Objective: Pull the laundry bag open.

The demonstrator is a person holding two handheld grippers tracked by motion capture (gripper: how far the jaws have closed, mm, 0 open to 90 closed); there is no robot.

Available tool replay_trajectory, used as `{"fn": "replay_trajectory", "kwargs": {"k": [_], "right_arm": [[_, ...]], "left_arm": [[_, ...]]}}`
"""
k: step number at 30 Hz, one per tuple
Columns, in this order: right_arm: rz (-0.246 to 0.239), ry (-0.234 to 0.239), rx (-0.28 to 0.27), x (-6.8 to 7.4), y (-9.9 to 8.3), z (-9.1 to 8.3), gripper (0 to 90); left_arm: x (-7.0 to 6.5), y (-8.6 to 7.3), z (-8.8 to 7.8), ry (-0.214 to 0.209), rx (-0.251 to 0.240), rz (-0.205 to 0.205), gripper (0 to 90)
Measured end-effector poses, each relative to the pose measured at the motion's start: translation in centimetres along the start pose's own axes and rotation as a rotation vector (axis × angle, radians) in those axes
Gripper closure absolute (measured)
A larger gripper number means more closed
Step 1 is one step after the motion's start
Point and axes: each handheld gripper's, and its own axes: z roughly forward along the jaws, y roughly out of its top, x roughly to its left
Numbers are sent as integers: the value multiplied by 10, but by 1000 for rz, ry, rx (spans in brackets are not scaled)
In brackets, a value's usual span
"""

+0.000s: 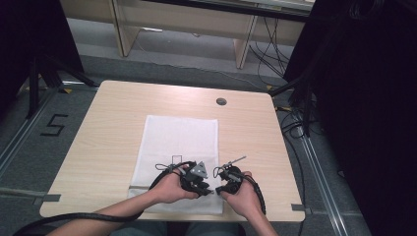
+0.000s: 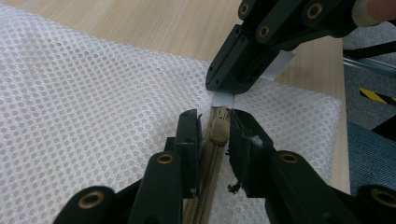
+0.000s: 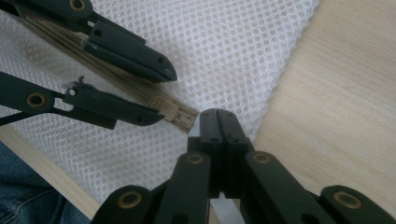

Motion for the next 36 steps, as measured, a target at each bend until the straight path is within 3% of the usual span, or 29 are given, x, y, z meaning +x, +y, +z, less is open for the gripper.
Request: {"fn": "replay_trajectory", "kwargs": {"k": [8,15,21,22,26,30,31,36], "right_arm": [[4,-2,2,0,0,0,900],[15,-8,10,1,0,0,900],[-1,1,1,0,0,0,900],[-1,2,1,0,0,0,900],[13,-3,10,1,0,0,900],[-3,-1,0,0,0,0,900],[-3,0,0,0,0,0,900],[-6,2,3,0,0,0,900]], "left_arm": [[-1,-3,3,16,5,43,729],[-4,-4,4,21,3,38,758],[-7,-3,4,32,5,77,803],[-6,-2,2,38,17,103,804],[-6,0,0,34,15,86,838],[-5,1,-1,32,18,101,858],[-6,0,0,32,16,86,856],[-4,-1,3,18,-7,91,794]]}}
